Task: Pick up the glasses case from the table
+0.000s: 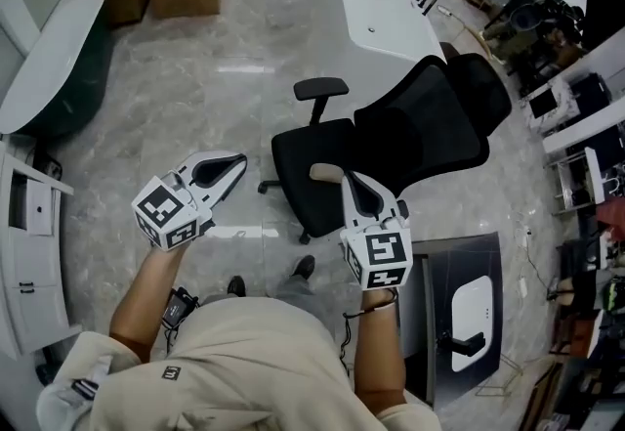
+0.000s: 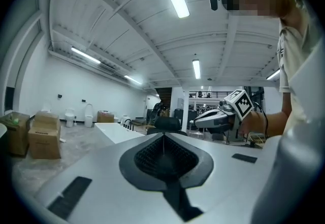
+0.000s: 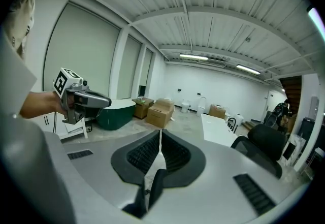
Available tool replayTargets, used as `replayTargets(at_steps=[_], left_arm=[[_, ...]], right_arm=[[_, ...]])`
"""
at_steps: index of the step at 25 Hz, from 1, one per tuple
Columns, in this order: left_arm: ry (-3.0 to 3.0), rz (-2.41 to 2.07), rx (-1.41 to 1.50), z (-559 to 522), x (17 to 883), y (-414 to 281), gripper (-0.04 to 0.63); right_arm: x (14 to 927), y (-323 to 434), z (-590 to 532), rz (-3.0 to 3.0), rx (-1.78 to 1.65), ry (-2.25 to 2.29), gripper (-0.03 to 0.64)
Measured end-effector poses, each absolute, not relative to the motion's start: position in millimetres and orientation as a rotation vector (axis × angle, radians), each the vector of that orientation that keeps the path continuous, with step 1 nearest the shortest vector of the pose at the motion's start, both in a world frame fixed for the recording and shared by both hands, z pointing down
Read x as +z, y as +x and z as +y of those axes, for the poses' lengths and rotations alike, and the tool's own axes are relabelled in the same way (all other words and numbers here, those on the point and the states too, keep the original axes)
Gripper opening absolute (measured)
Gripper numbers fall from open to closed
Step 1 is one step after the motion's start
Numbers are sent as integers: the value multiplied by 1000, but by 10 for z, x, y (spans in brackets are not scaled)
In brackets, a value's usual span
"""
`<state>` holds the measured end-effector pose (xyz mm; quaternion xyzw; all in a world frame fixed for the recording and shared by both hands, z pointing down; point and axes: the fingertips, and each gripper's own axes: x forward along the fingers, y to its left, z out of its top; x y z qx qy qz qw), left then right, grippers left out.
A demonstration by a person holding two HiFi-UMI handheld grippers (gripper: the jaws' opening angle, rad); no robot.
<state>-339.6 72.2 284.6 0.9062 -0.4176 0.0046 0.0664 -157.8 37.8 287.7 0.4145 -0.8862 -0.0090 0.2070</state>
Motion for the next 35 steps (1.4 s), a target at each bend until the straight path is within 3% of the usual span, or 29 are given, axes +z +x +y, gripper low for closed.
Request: replayTargets(at_steps=[19, 35], left_arm=[[2551, -1458, 108, -416, 3136, -2605, 20], [2529, -1410, 239, -1210, 3374, -1597, 20]], right_arm=[[3268, -1071, -1093, -2582, 52, 865, 26], [3583, -113, -1796, -2604, 160, 871, 27]])
